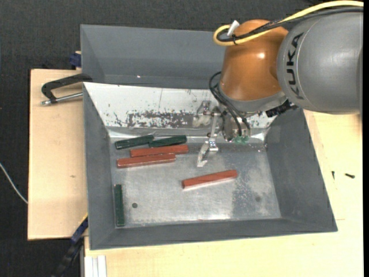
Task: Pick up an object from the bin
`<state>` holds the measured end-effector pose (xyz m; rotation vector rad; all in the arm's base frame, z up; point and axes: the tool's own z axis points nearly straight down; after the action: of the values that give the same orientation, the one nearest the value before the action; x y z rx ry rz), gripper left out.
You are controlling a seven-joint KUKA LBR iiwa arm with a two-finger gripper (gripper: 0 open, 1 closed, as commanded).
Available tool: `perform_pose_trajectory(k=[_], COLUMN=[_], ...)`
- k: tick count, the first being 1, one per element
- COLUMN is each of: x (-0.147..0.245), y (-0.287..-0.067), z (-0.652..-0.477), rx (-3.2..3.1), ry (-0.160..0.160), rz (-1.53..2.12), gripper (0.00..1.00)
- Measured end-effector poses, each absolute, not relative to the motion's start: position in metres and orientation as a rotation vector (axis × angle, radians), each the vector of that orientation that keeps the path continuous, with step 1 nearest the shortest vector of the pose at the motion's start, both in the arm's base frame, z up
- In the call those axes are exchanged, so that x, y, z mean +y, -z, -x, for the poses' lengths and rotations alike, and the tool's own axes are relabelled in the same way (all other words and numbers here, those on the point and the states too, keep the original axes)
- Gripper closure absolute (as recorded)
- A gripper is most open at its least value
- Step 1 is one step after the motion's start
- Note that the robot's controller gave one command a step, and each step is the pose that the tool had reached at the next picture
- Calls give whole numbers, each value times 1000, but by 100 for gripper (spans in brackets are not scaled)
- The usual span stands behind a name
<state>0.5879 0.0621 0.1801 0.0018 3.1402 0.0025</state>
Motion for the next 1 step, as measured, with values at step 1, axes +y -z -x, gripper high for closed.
perform_pose_trajectory(k=[1], x=[62], y=[-180], z=[-588], rx=[3140], ry=[-3], rz=[-2], gripper=[0])
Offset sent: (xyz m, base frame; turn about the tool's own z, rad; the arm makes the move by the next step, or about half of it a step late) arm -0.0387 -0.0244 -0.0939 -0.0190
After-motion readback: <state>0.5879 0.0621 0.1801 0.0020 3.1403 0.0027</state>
